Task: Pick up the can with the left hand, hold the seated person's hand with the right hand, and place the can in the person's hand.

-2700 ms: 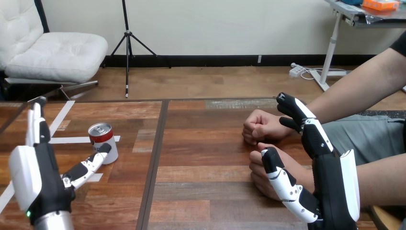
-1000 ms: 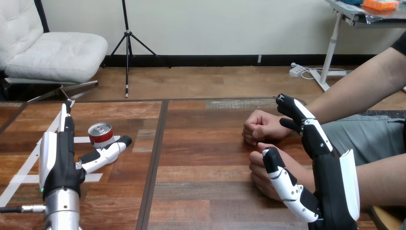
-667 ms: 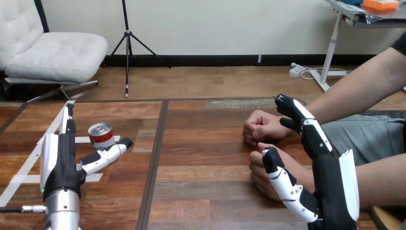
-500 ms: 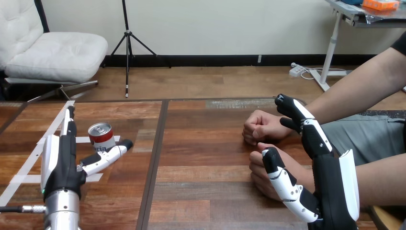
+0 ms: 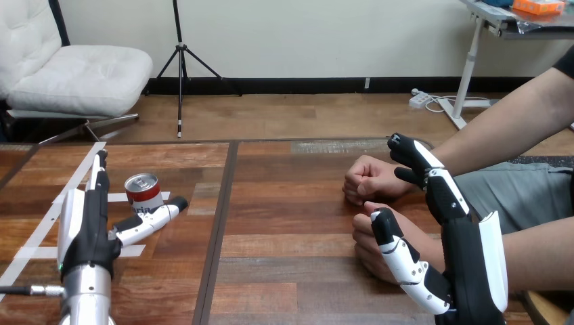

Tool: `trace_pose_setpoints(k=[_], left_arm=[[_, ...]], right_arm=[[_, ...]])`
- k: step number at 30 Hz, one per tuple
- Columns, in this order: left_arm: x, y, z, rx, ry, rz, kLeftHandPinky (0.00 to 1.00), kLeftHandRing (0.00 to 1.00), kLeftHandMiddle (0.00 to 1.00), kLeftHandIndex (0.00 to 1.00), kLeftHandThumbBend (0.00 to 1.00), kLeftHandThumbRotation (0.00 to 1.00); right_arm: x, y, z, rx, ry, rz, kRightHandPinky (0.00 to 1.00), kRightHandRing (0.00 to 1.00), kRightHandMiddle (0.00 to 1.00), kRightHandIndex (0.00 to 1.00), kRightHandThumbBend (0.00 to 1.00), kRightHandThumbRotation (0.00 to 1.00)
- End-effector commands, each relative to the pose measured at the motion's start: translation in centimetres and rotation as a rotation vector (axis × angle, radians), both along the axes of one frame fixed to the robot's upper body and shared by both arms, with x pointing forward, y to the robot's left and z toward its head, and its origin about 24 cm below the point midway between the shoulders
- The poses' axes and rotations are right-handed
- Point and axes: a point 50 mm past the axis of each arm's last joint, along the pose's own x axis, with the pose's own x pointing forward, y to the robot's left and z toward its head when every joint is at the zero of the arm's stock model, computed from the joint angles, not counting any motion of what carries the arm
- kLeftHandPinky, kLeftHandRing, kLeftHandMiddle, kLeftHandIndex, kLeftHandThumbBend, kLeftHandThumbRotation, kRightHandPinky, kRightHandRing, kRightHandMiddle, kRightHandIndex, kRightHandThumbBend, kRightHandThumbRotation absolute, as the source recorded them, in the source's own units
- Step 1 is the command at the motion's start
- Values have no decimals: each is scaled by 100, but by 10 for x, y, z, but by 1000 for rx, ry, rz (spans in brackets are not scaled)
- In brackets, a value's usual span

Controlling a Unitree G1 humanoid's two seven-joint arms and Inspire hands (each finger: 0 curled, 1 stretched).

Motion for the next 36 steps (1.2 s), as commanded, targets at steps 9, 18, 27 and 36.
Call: trace_pose_setpoints(k=[9, 18, 27, 36], left_arm=[[26, -2, 24, 71, -84, -31, 91, 97, 99, 100, 86, 26], [31, -1, 24, 109, -97, -17, 87, 94, 97, 99, 86, 24], [38, -2, 24, 156, -88, -1, 85, 92, 95, 98, 85, 24], [46, -3, 28, 184, -87, -5, 84, 92, 95, 97, 83, 25]], right_arm=[[11, 1, 14, 10, -83, 0, 79, 85, 86, 85, 50, 64], [10, 1, 15, 8, -83, -5, 78, 84, 86, 85, 50, 65], [10, 0, 15, 9, -84, -3, 78, 84, 86, 85, 50, 65], [10, 0, 15, 3, -81, -6, 78, 84, 86, 85, 51, 66]])
